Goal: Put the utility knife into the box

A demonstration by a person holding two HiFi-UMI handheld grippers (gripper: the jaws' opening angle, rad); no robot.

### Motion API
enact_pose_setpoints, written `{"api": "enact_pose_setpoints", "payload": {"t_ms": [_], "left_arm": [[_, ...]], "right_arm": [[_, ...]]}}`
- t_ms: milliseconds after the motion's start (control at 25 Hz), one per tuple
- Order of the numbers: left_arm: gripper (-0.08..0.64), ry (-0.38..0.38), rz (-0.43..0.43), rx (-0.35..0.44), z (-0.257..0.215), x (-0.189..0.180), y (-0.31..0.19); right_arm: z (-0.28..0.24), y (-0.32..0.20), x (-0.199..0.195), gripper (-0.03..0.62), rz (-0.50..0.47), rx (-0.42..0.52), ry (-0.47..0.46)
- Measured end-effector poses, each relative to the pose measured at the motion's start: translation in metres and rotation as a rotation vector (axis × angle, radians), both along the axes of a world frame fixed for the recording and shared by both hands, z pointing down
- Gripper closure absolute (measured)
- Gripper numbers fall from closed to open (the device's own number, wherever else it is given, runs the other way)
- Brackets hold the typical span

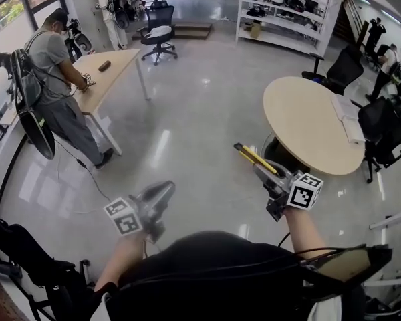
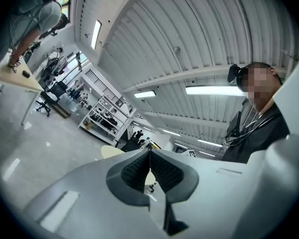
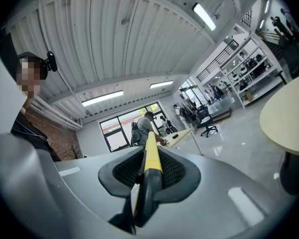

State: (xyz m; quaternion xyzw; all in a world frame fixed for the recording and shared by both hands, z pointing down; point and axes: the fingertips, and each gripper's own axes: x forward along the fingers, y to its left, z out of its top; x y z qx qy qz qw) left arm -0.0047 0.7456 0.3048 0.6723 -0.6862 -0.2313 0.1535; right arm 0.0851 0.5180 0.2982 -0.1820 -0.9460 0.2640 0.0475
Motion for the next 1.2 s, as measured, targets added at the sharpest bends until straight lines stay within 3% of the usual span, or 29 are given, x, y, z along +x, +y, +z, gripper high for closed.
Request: {"api": "enact_pose_setpoints", "payload": {"t_ms": [240, 680, 840, 1200], "left_arm": [[0.555, 0.010, 0.075, -0.008, 0.009, -0.070, -0.048], [0.555, -0.053, 0.249, 0.021, -0.015, -0.274, -0.135], [0.555, -0.036, 0.261, 0.027, -0.012, -0.313, -0.162], [0.555, -0.048, 0.201, -0.018, 0.010, -0.372, -0.273]], "right_arm": [[0.004, -0.042, -0.063, 0.500, 0.075, -0.005, 0.012], [-0.018, -0.101, -0.232, 0.500, 0.226, 0.035, -0.003], [-0.015, -0.124, -0.264, 0.500, 0.229, 0.058, 0.013], [0.008, -0.257, -0.329, 0.500, 0.200, 0.005, -0.020]]}}
